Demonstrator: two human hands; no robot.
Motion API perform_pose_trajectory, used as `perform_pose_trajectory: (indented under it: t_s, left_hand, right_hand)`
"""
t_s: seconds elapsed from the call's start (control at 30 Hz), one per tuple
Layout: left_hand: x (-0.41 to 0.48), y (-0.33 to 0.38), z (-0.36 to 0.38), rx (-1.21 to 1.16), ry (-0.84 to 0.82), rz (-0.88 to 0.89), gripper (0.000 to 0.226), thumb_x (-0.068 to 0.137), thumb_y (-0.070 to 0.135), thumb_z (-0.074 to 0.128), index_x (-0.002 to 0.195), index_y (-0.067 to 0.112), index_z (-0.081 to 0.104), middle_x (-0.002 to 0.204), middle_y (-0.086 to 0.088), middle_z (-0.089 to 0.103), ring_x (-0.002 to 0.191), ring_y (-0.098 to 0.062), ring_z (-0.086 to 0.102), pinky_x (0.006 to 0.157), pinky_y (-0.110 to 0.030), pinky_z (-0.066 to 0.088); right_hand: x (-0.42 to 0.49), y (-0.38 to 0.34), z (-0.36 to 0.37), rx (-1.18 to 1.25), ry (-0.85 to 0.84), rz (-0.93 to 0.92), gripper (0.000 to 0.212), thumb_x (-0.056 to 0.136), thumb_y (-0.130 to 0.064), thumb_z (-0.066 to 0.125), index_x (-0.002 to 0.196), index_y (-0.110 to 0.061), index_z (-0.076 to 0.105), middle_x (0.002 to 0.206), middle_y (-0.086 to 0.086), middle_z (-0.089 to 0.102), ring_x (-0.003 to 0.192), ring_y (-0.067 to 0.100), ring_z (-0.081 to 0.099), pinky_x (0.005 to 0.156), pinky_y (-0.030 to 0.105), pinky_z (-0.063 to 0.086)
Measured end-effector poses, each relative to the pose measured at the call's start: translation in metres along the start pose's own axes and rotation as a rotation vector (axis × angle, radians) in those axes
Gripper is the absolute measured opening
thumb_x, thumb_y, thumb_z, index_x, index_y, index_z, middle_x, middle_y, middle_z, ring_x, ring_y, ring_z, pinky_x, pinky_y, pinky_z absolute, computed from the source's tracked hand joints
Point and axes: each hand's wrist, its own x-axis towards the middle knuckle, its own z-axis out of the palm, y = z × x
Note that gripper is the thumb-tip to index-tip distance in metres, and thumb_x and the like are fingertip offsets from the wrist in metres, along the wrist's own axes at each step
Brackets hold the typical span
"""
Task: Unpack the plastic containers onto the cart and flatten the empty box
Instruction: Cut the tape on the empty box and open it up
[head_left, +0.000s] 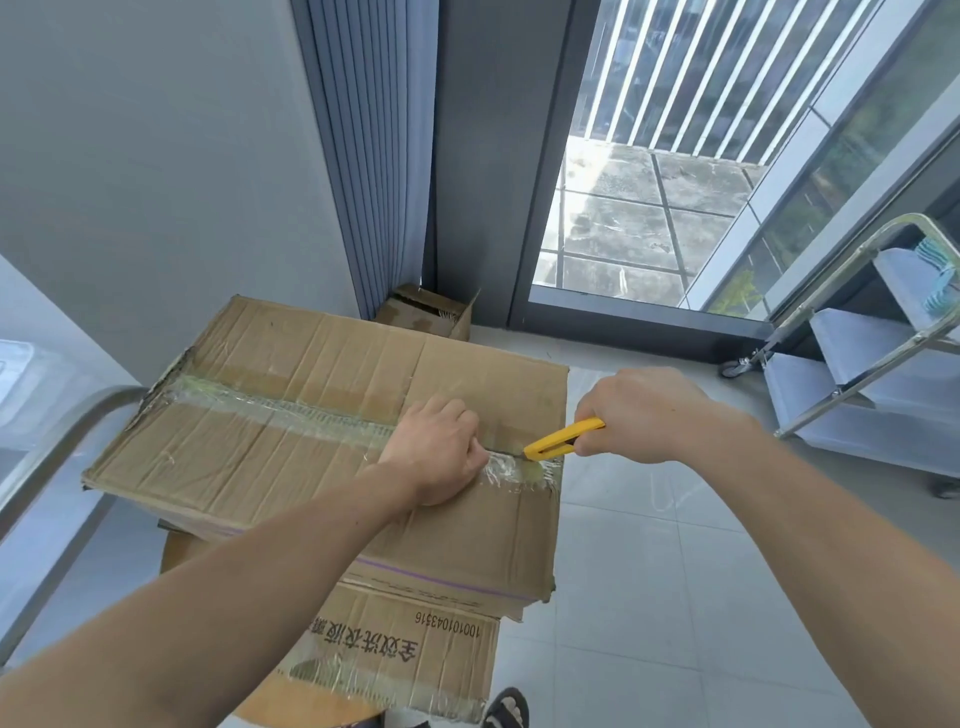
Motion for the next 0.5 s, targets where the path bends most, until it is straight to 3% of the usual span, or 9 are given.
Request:
perform_pose_trajectory:
  t_s: [0.23, 0.4, 0.5]
  left_hand:
    - [0.000, 0.000, 0.002, 0.034, 0.013, 0.013, 0.044, 0.078, 0.041, 0.020, 0.079, 0.016, 0.056, 0.087, -0.007, 0.059, 0.089, -0.030, 0.053, 0.081, -0.040, 0.044]
    - [0.002, 0.008, 0.001, 0.068, -0.019, 0.008, 0.026, 0.093, 0.038, 0.038, 0.087, 0.018, 0.053, 0.098, -0.005, 0.058, 0.100, -0.026, 0.051, 0.088, -0.036, 0.039]
    - [0.002, 0.024, 0.002, 0.103, -0.017, 0.036, 0.029, 0.094, 0.039, 0.040, 0.093, 0.016, 0.058, 0.101, -0.005, 0.058, 0.102, -0.024, 0.049, 0.091, -0.036, 0.039]
  right_hand:
    - [-0.010, 0.011, 0.000, -0.032, 0.018, 0.020, 0.025, 0.093, -0.052, 0.056, 0.092, -0.031, 0.069, 0.075, -0.008, 0.059, 0.077, 0.015, 0.058, 0.053, 0.026, 0.034]
    - [-0.011, 0.008, 0.003, -0.042, 0.034, 0.013, 0.026, 0.094, -0.051, 0.055, 0.092, -0.030, 0.070, 0.077, -0.008, 0.061, 0.079, 0.015, 0.060, 0.052, 0.025, 0.033]
    - [-0.011, 0.006, 0.002, -0.039, 0.046, 0.016, 0.026, 0.094, -0.051, 0.054, 0.090, -0.029, 0.069, 0.076, -0.008, 0.060, 0.078, 0.015, 0.059, 0.052, 0.025, 0.032]
